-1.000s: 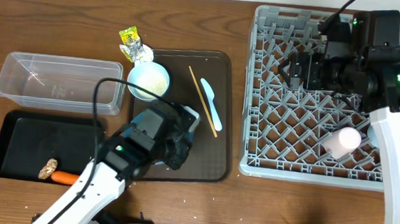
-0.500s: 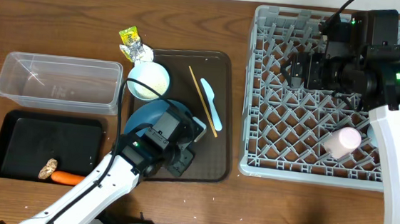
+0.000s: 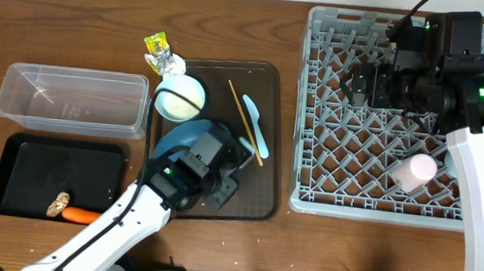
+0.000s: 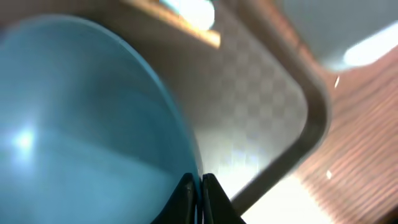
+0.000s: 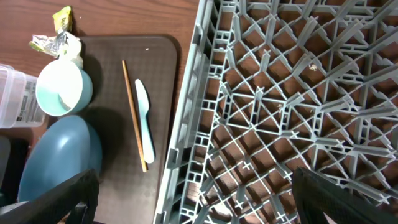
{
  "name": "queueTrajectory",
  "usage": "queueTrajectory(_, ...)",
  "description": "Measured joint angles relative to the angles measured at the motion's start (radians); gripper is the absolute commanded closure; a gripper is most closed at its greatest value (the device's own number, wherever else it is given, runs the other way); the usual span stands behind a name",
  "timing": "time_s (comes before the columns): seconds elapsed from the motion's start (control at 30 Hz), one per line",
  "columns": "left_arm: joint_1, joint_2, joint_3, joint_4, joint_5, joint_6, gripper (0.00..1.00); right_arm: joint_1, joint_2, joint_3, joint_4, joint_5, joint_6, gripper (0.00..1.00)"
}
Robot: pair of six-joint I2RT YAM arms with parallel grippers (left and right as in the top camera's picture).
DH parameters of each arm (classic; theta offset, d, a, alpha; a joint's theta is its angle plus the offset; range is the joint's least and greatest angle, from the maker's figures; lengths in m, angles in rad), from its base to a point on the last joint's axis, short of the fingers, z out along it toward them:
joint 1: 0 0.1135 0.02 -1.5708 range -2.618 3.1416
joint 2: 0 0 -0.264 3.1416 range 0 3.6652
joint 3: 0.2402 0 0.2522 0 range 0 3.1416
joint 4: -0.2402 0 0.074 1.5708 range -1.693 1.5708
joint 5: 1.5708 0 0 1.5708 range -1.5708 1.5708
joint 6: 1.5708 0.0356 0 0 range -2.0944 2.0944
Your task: Sort waste into correct bins and load items into the dishwasher rack
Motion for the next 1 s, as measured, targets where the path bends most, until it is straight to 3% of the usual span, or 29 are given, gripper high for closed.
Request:
queueTrajectory(0.43, 0.003, 0.0, 0.268, 0.02, -0.004, -0.035, 0.94, -0.097, 0.0, 0.0, 0.008, 0.081, 0.079, 0.09)
queueTrajectory(0.63, 0.009, -0.001, 0.368, 0.007, 0.006, -0.045, 0.94, -0.135, 0.0, 0.0, -0.007, -0.013, 0.052, 0.13)
queueTrajectory(0.77, 0.006, 0.033, 0.369, -0.079, 0.029, -0.032, 0.94, -0.113, 0.0, 0.0, -0.022, -0.061, 0.031, 0.21)
queueTrajectory(1.0, -0.064, 0.07, 0.368, -0.079, 0.004, 0.046, 0.94, 0.015, 0.045, -0.019, 0.013, -0.098, 0.02, 0.18)
